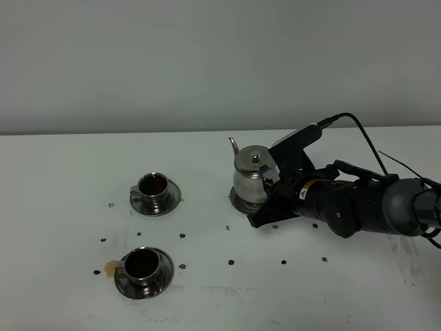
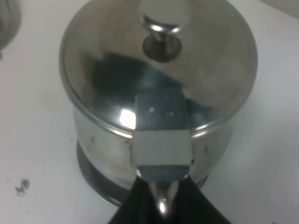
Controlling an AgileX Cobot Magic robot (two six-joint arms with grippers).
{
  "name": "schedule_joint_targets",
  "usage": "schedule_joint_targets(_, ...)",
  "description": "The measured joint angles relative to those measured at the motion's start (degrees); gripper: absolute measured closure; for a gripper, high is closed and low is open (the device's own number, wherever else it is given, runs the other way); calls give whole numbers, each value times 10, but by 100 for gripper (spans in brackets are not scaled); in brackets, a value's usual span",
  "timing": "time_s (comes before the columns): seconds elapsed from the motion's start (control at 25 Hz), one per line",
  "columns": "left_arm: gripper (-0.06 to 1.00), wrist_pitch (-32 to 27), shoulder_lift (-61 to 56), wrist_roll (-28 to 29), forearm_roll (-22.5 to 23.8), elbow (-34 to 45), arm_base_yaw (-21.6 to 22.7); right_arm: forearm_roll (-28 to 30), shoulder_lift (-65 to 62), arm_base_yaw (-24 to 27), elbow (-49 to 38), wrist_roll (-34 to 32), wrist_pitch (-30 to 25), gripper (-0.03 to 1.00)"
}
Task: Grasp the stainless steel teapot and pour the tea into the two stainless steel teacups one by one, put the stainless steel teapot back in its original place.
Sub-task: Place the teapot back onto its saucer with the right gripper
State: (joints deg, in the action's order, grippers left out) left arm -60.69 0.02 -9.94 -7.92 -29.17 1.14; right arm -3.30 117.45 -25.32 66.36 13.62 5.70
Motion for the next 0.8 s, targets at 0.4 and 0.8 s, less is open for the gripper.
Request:
schedule_joint_targets(0.4,46,0,0,0,0,0,0,0,18,0,0,0,11,88)
schedule_joint_targets(0.8,46,0,0,0,0,0,0,0,21,0,0,-13,26,88)
